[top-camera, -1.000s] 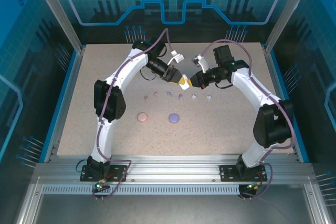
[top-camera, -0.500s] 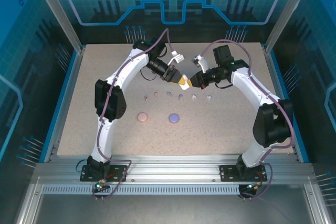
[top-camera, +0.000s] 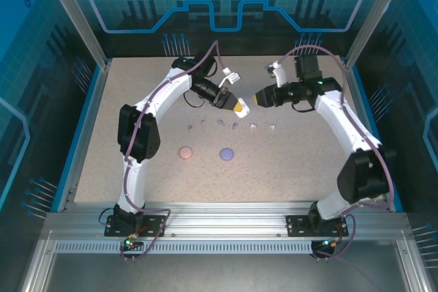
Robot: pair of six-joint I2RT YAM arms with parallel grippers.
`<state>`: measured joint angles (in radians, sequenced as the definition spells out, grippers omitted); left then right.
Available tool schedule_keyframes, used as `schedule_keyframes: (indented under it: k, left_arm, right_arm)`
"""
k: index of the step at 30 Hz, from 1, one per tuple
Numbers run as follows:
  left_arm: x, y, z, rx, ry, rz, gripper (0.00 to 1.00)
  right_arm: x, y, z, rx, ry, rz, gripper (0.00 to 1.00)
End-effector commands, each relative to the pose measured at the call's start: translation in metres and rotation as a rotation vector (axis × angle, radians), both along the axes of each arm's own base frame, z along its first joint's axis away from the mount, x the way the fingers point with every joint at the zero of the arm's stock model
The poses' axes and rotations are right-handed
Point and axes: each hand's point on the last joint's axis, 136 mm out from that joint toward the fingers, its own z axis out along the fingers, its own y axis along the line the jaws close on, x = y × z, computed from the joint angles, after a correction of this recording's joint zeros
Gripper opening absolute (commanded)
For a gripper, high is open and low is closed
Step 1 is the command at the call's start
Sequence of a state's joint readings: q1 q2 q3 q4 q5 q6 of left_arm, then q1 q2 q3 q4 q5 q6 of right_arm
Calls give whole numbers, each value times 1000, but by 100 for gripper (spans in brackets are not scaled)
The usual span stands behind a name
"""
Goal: Insert wireless bluetooth earbuds into charging case
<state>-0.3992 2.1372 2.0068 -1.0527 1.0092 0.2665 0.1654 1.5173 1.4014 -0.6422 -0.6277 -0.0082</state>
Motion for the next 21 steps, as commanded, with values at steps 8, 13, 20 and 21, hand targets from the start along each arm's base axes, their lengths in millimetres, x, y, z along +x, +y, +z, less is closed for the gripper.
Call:
schedule_keyframes:
  k: [8, 13, 20, 21]
  left_arm:
    - [1, 24, 52, -26, -320, 261, 0]
    - [6, 43, 61, -68, -481, 446, 0]
    - [11, 73, 85, -178, -872, 736, 0]
    - [10, 73, 88, -185, -930, 755, 0]
  right_arm:
    - [-28, -53, 10, 6, 118, -339, 60]
    - [-29, -58, -29, -28, 266, -505, 61]
    - [-26, -41, -93, -137, 445, -646, 60]
    - [-26, -39, -102, -173, 465, -662, 60]
